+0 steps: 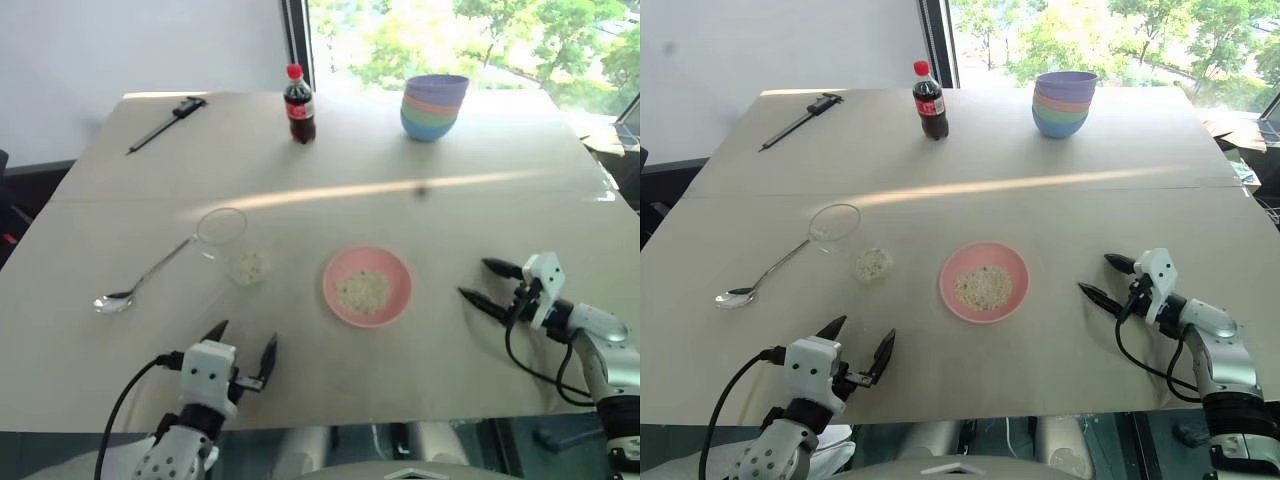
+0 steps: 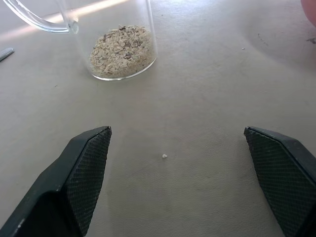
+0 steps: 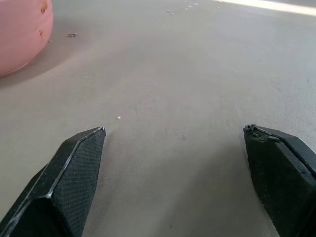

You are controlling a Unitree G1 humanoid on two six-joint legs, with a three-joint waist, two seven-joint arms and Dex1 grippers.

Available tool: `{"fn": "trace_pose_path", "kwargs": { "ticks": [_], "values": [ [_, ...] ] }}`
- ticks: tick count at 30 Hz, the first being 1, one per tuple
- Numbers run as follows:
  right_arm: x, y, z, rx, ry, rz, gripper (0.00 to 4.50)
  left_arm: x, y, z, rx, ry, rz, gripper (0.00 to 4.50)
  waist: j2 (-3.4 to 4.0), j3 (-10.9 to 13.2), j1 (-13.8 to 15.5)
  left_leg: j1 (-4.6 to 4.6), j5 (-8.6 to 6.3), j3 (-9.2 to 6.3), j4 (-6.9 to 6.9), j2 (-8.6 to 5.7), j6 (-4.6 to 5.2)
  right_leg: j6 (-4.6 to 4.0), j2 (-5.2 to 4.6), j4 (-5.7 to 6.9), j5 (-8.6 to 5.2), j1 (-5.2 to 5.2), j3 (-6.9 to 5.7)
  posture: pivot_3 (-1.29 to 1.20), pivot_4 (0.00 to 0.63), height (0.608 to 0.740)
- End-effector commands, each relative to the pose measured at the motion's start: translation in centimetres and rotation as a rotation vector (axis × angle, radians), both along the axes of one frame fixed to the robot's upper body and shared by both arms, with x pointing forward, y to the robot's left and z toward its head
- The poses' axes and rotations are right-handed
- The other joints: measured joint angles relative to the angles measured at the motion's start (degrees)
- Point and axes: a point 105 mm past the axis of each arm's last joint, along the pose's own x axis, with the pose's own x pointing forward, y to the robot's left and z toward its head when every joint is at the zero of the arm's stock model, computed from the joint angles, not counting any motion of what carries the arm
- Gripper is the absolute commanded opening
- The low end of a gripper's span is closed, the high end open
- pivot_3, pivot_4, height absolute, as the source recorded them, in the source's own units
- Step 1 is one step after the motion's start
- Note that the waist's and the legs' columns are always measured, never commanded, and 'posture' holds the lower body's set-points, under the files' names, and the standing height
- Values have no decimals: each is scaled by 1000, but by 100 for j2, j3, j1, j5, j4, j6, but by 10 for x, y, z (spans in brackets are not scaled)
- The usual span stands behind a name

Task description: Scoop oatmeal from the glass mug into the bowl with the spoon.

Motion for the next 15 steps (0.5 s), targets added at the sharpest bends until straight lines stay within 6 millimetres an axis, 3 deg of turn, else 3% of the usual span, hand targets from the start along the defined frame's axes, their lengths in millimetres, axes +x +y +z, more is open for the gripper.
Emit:
{"fn": "trace_pose_path", "kwargs": {
  "ticks": [1,15],
  "values": [
    [-8,-8,-4,0,32,-9,4500,1,-1,2,24,1,-73,4464,0,0,2,0,0,0,0,0,0,0,0,0,0,0,0,0,150,740],
    [-15,-6,2,7,11,-27,4500,13,-5,0,20,-22,-126,4464,6,2,56,0,0,-2,0,2,0,0,2,1,0,0,1,0,150,740]
  ]
}}
